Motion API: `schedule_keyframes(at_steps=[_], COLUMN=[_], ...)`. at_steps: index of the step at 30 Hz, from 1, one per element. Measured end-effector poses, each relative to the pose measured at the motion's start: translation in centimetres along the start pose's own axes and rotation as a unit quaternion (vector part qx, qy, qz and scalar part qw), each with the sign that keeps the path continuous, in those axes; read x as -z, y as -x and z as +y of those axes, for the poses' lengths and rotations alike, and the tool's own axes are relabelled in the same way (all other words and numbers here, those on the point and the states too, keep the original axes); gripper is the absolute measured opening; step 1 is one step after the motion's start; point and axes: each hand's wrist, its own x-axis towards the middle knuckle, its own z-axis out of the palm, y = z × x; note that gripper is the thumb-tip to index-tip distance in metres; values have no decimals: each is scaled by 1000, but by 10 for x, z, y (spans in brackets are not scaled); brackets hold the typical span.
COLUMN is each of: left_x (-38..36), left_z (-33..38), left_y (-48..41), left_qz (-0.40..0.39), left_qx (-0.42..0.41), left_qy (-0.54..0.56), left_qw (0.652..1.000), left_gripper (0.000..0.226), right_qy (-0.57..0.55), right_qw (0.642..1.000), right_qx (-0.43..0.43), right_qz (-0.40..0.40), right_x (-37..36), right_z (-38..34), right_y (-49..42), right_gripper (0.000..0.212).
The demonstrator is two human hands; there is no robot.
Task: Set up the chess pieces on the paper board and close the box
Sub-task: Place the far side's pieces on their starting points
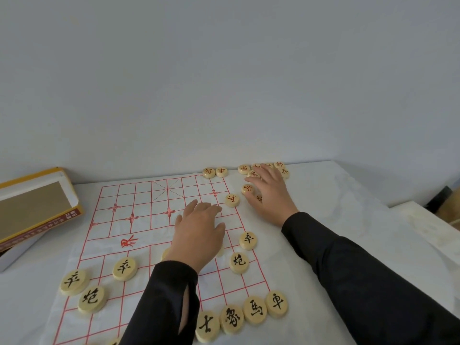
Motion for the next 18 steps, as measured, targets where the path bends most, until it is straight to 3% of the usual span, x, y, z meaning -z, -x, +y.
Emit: schedule_keyframes(at_steps=[3,10,14,18], left_x=[0,1,5,10], left_z=[-1,-4,-5,-9], left_y=[0,0,1,1], left_qz=[-2,-3,-1,1], left_qx=[5,7,7,16], left_qy=[-1,1,4,12], left_qw=[1000,1000,1000,1000], left_gripper=[44,43,43,43], right_qy=[55,70,62,28], right_qw=[998,996,997,999], right_qx=[7,-13,-23,-33], right_qz=[-36,-43,-34,26], right_x=[-2,-5,-6,-3], right_z=[-4,-5,-5,-8], right_y=[-1,-6,-8,-4], right_gripper=[46,40,37,37])
